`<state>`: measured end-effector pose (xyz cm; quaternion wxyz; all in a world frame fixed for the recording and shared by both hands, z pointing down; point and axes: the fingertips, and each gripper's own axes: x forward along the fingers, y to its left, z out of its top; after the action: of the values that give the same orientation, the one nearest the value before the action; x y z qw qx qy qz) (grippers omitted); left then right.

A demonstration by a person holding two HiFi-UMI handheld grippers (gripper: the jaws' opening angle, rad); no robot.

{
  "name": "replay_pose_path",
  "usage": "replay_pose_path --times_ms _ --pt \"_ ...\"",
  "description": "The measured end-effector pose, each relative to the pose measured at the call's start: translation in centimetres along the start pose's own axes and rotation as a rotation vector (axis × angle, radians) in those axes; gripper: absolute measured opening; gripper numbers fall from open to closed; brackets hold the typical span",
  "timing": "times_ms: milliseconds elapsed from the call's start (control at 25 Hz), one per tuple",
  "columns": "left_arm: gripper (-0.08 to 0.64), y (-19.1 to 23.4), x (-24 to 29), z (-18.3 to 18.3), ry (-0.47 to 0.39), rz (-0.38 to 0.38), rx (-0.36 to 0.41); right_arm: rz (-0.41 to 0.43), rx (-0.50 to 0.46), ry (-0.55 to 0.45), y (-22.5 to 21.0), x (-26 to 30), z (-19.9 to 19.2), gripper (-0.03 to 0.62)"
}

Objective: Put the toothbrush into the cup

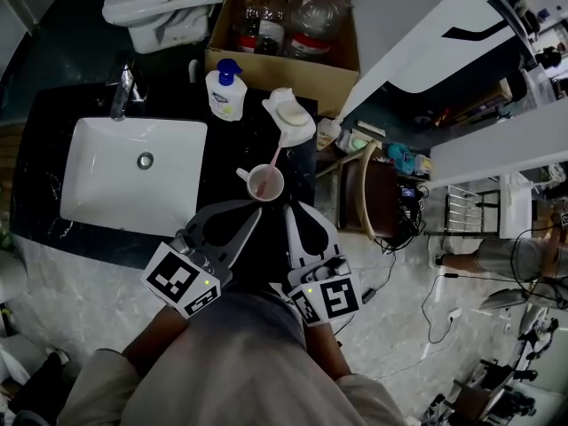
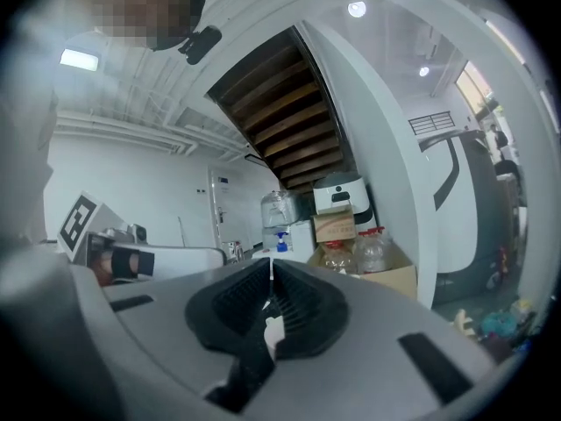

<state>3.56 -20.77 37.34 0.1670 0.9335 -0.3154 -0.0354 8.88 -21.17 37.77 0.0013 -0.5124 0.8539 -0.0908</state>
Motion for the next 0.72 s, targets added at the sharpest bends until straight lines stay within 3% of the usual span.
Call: replay_pose_path --times_ms 720 --pt "0.011 -3.8 -1.9 1.0 -0.046 0.012 0.053 -0.009 -0.038 -0.007 2.8 -5.8 1.2 0.008"
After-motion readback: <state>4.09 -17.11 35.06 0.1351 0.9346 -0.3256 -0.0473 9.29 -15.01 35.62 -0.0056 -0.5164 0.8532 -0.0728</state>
